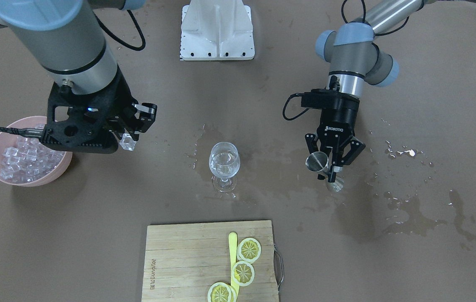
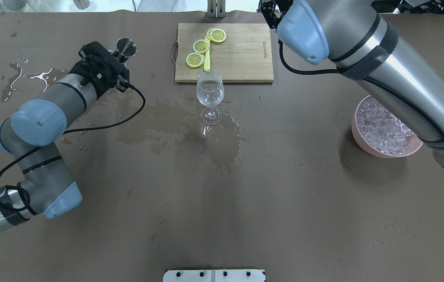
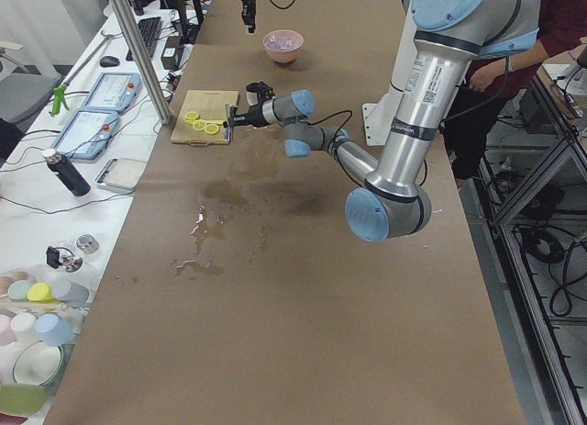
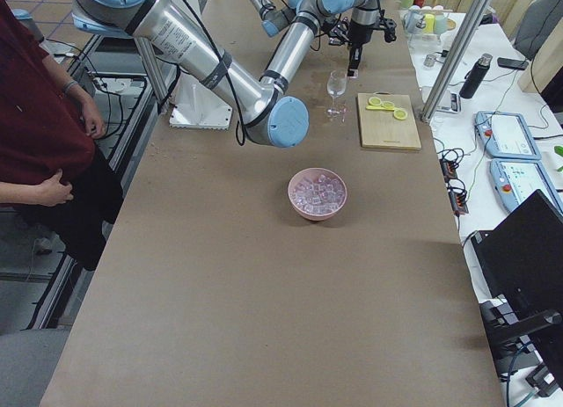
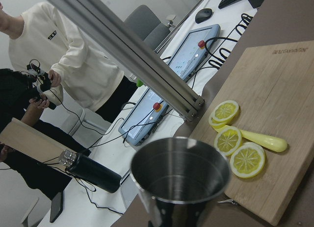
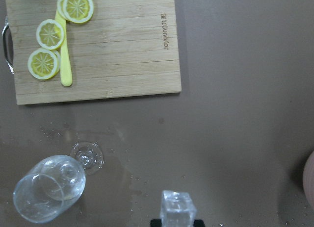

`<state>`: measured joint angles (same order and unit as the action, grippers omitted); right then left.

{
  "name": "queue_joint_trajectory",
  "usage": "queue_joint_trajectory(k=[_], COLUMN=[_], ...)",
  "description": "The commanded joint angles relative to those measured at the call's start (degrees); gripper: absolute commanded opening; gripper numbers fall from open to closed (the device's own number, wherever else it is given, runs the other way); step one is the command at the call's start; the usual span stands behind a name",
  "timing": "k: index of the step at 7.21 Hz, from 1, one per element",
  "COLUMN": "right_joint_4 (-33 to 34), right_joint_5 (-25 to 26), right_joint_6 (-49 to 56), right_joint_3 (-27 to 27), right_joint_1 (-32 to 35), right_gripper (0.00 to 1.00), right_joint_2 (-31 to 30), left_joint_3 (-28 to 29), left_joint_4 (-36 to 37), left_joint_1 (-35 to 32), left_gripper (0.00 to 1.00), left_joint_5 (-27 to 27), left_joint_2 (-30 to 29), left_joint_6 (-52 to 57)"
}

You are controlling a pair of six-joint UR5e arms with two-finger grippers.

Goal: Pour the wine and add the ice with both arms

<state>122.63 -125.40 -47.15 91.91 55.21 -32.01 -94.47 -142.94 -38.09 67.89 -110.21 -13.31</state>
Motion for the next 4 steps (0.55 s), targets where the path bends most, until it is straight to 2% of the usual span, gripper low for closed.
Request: queue_joint_trajectory(k=[1, 2, 4], right_joint_4=[-5.01, -5.64, -5.39], right_joint_5=[2.43, 4.09, 7.18], right_joint_6=[-0.39, -0.74, -3.02], right_joint_3=[-5.23, -6.12, -8.41], right_joint_1=[-2.90, -4.74, -7.82], right_gripper=[0.22, 0.22, 0.22], right_joint_2=[3.35, 4.14, 7.65], left_joint_3=[0.77, 1.21, 5.67], left_joint_4=[-1.20, -2.95, -12.76], left_joint_1=[-4.52, -5.40, -7.51], left_gripper=[0.00, 0.00, 0.00], left_joint_5=[6.70, 6.99, 7.87], left_joint_2=[3.23, 4.46, 8.77], left_joint_6=[-15.44, -17.95, -24.10])
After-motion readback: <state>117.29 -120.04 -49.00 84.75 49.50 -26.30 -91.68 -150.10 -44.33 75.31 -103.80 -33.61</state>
